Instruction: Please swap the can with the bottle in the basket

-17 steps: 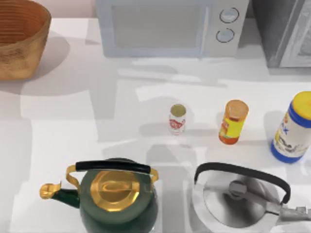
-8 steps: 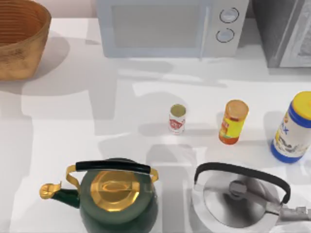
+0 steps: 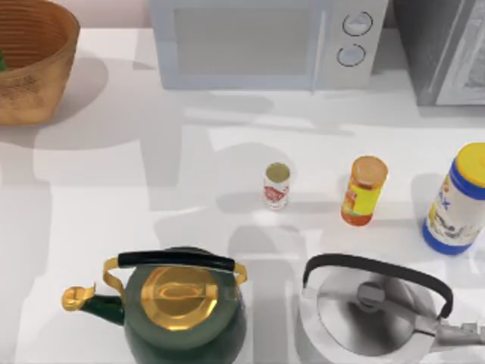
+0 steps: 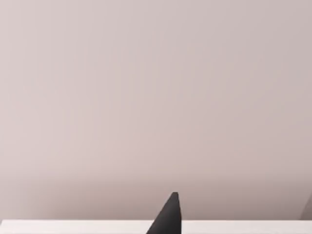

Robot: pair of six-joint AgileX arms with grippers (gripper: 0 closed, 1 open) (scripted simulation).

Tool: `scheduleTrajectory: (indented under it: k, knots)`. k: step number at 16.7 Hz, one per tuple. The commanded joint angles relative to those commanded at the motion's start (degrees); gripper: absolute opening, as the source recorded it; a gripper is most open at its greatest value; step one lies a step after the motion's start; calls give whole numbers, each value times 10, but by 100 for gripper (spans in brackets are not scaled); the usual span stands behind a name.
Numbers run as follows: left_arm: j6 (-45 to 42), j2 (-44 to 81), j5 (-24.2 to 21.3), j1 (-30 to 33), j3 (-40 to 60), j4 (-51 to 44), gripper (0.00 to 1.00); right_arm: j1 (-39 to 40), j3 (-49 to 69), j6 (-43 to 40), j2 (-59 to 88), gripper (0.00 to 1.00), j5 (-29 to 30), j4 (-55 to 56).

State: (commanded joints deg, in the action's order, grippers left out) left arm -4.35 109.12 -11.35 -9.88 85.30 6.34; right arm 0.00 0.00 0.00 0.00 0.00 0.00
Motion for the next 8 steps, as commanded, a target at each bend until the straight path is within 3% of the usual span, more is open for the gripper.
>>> scheduleTrajectory:
  k: [2, 8]
  knots:
    - [0, 0, 0, 0, 0, 0, 98, 0, 0, 0, 0, 100, 0, 0]
    - [0, 0, 0, 0, 0, 0, 100, 0, 0, 0, 0, 100, 0, 0]
